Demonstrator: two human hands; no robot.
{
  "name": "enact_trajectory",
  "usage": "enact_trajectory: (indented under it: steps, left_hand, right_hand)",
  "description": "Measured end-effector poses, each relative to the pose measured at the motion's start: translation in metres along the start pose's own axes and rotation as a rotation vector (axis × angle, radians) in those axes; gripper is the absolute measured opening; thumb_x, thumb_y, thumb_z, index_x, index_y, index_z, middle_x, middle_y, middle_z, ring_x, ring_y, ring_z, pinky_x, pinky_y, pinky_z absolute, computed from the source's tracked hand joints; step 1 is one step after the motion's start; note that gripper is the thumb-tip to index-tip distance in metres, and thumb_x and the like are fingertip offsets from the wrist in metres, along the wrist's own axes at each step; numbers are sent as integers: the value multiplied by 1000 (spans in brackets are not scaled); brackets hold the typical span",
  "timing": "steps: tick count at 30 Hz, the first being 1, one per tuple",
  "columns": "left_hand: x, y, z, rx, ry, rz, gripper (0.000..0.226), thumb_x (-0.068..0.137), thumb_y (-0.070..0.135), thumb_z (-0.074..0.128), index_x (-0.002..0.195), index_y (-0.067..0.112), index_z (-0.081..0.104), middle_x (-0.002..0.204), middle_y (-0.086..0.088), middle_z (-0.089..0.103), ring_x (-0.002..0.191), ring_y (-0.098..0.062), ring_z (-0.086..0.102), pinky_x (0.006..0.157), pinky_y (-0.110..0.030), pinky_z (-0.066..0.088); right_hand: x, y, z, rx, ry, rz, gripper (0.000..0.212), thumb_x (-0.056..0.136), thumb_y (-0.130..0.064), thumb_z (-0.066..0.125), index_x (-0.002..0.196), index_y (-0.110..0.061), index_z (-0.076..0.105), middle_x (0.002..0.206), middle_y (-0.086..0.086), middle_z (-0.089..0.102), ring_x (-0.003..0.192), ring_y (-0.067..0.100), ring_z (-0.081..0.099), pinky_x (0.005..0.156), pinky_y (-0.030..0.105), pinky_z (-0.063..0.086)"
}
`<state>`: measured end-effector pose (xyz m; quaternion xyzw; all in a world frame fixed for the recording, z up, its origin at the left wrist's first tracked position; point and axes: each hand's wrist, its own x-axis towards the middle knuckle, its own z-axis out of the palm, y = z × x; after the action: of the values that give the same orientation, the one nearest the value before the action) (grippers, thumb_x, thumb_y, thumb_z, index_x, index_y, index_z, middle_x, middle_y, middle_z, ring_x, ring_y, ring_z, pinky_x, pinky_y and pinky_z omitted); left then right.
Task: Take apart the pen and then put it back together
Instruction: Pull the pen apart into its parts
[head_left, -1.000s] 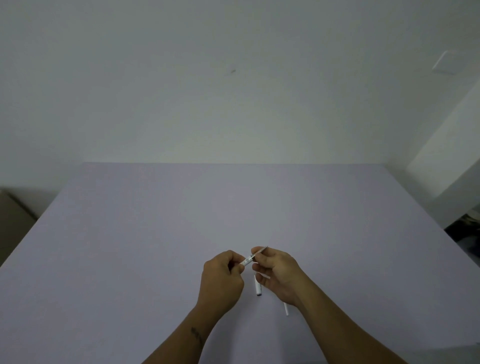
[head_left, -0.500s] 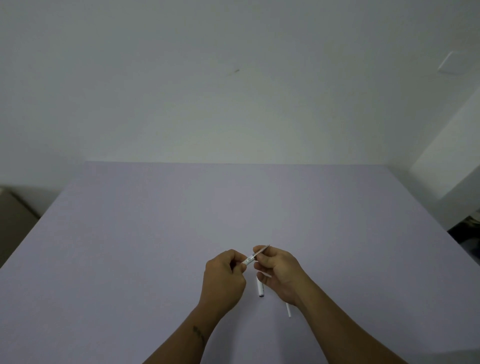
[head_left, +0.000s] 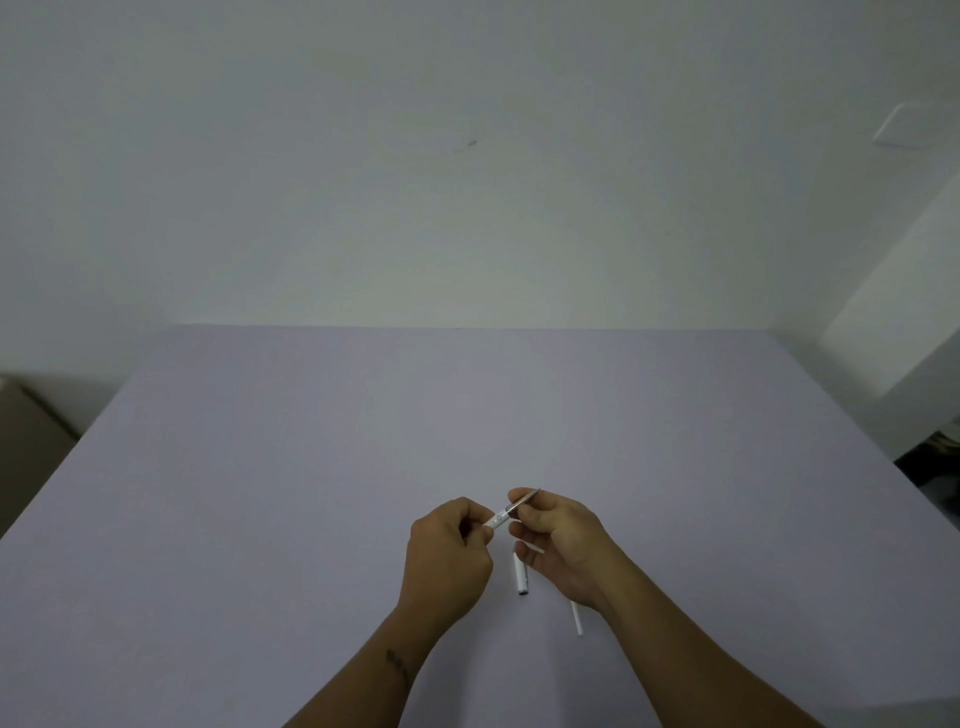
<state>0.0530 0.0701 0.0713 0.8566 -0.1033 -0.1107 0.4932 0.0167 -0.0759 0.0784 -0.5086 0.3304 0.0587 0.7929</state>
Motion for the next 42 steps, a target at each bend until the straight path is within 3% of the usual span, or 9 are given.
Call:
enact_trajectory:
  steps: [4, 9, 13, 17, 21, 27, 32, 39, 42]
  left_hand:
    - [1, 1, 0, 4, -1, -9, 15, 88, 5, 63, 85, 18, 71, 68, 3, 65, 57, -10, 54, 54, -17, 44]
    - [2, 1, -1, 10, 0, -9, 17, 87, 5, 64, 84, 21, 71, 67, 4, 65, 57, -9, 55, 56, -20, 49]
    - [1, -1, -1, 16, 4, -10, 19, 86, 5, 64, 81, 23, 70, 66, 5, 65, 57, -9, 55, 55, -20, 48]
    - [-1, -3, 0, 19, 7, 2, 16, 87, 5, 64, 84, 19, 72, 65, 6, 63, 54, -8, 53, 53, -16, 42]
    - [-2, -5, 0, 16, 0, -5, 16, 87, 5, 64, 83, 19, 71, 64, 6, 63, 54, -8, 53, 53, -17, 42]
    - [-5, -6, 1, 15, -6, -5, 15, 87, 6, 65, 82, 20, 71, 66, 4, 64, 56, -9, 54, 54, -19, 44]
    - [-6, -7, 1, 11, -12, -1, 18, 87, 7, 65, 80, 22, 69, 65, 4, 64, 56, -9, 53, 54, -21, 46]
    - [-7, -7, 0, 16, -13, -1, 15, 88, 7, 64, 82, 19, 70, 67, 3, 64, 57, -9, 53, 54, -18, 43]
    - [-7, -8, 0, 11, -12, 0, 15, 88, 7, 64, 82, 20, 70, 66, 3, 64, 57, -9, 53, 55, -19, 45]
  right_hand:
    - [0, 0, -1, -22, -16, 17, 20, 95, -10, 61, 111, -13, 74, 97, 7, 65, 89, 22, 58, 74, 34, 51]
    - [1, 1, 2, -76, 10, 2, 11, 93, -15, 65, 93, -11, 75, 92, 8, 64, 87, 22, 59, 74, 33, 52]
    - [0, -1, 2, -55, 0, 3, 19, 96, -6, 58, 99, -11, 76, 95, 8, 66, 89, 22, 60, 76, 34, 52]
    - [-2, 2, 2, -38, -28, 29, 18, 95, -10, 60, 107, -13, 74, 96, 8, 66, 87, 22, 59, 73, 33, 51]
    - [-2, 3, 2, -46, 6, 21, 12, 94, -17, 63, 91, -11, 74, 91, 8, 64, 86, 23, 58, 72, 32, 51]
    - [-5, 2, -1, -59, -3, 19, 20, 96, -11, 60, 111, -11, 73, 98, 9, 67, 87, 21, 60, 73, 32, 53]
    - [-4, 4, 2, -99, 29, 24, 12, 94, -17, 64, 90, -10, 73, 88, 8, 66, 83, 21, 59, 70, 31, 52]
    - [-4, 3, -1, -95, 13, 4, 20, 96, -6, 59, 108, -11, 74, 97, 10, 67, 88, 23, 60, 74, 33, 53]
    - [-4, 5, 1, -127, 19, 29, 14, 93, -12, 64, 104, -12, 73, 95, 9, 66, 84, 22, 61, 71, 32, 52]
